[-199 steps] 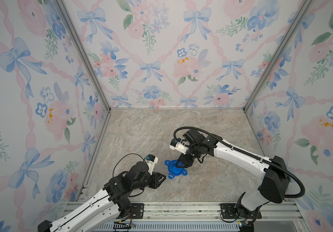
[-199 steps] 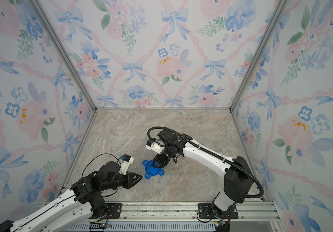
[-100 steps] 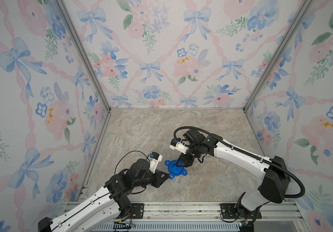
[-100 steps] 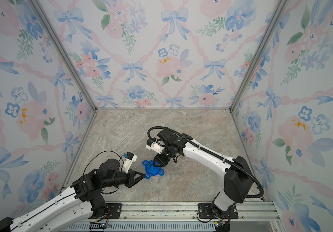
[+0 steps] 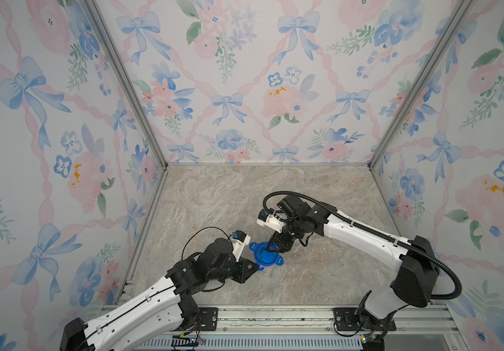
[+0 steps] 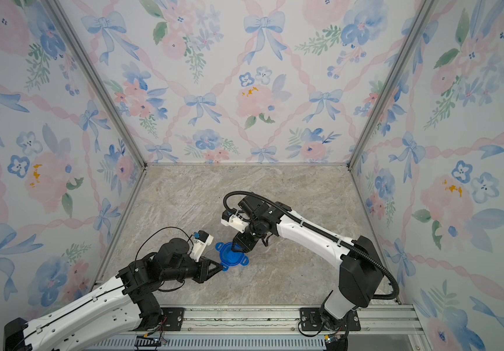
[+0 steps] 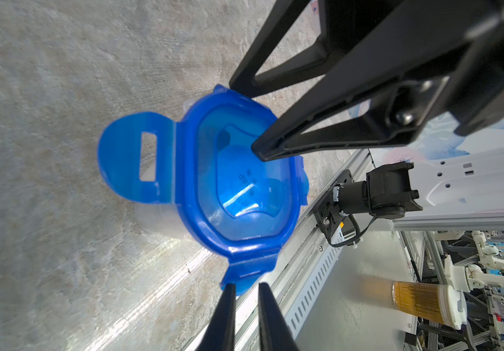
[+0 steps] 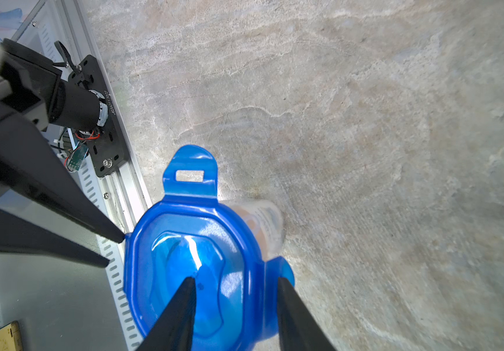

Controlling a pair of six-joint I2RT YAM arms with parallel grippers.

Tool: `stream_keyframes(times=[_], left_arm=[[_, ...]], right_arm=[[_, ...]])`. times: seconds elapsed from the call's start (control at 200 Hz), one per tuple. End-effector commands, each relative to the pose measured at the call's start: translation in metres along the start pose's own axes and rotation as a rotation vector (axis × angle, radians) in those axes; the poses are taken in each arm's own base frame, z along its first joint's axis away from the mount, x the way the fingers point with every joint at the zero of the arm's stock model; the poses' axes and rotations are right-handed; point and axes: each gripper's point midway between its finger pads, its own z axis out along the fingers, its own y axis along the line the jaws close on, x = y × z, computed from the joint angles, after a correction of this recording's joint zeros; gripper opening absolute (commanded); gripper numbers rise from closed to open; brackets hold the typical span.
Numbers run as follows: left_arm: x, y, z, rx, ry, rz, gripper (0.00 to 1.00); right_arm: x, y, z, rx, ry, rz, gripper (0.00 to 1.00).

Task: Pack away toiletry kits
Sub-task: Close the fastener on the container.

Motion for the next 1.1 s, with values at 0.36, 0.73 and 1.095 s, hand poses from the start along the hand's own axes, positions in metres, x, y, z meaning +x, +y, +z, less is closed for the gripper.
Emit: stream_keyframes(times=[0.36, 0.73, 1.095], left_arm=[[-0.001, 0.009, 0.008, -0.043, -0.006, 0.006, 0.13], [-0.007, 0.016, 0.012, -0.081, -0.032, 0.006, 0.10], [-0.012, 0.015, 0.022, -0.075, -0.060, 0.026, 0.10]], right_arm=[[0.031, 0.003, 0.011, -0.010, 0.136, 0.009, 0.38], [0.038, 0.011, 0.014, -0.060, 0.170, 0.011, 0.31], [0.046, 0.023, 0.027, -0.182, 0.203, 0.048, 0.27]])
